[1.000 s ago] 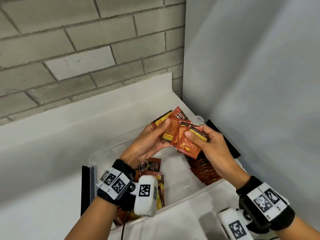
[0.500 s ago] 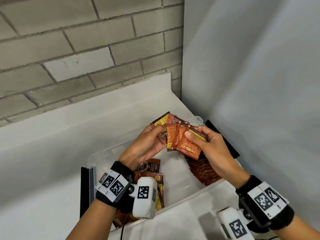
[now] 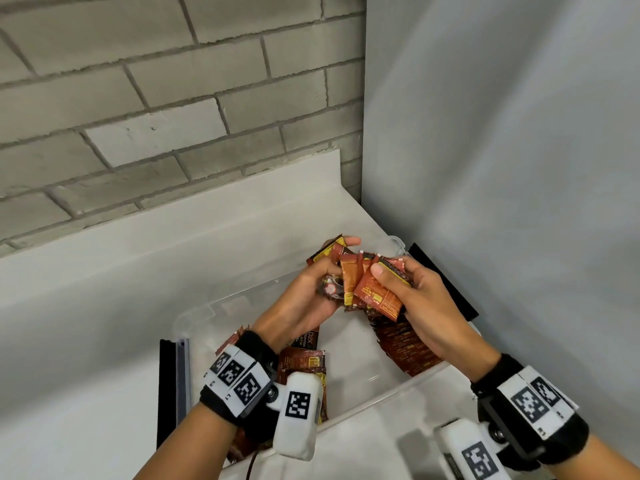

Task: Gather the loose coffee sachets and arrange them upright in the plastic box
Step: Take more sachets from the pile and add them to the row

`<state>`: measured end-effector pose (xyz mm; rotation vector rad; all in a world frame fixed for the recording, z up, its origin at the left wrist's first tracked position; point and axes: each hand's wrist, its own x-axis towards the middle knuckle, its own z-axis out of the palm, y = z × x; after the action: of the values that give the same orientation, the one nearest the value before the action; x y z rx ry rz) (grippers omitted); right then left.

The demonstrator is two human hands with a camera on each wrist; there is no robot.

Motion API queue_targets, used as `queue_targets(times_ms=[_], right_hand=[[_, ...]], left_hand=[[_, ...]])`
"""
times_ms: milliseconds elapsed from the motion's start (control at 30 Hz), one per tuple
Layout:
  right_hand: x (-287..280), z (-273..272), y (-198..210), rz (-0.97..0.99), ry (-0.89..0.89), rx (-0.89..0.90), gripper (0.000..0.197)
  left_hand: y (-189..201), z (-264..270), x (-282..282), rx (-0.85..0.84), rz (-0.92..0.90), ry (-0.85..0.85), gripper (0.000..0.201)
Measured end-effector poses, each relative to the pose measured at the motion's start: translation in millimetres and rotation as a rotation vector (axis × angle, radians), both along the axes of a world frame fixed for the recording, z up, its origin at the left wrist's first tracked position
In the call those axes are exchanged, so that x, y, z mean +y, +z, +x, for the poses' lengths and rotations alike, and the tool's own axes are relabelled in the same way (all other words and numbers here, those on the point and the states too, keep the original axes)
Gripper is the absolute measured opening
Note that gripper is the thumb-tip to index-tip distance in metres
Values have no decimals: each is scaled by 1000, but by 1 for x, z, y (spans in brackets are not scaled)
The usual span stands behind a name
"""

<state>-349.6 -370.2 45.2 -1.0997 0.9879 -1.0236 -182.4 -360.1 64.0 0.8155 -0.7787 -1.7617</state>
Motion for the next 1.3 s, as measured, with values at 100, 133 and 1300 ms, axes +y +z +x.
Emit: queue_targets(times_ms=[100,133,1300], right_hand=[[0,0,1,-62,-10,14,46],[1,1,2,-100,14,54,44],[18,16,0,-848,158,728,99]], left_hand=[[3,-1,1,-25,12,-21,27],[2,-2,2,-50,19,-37,33],[7,-10,15,-202,105,-375,31]])
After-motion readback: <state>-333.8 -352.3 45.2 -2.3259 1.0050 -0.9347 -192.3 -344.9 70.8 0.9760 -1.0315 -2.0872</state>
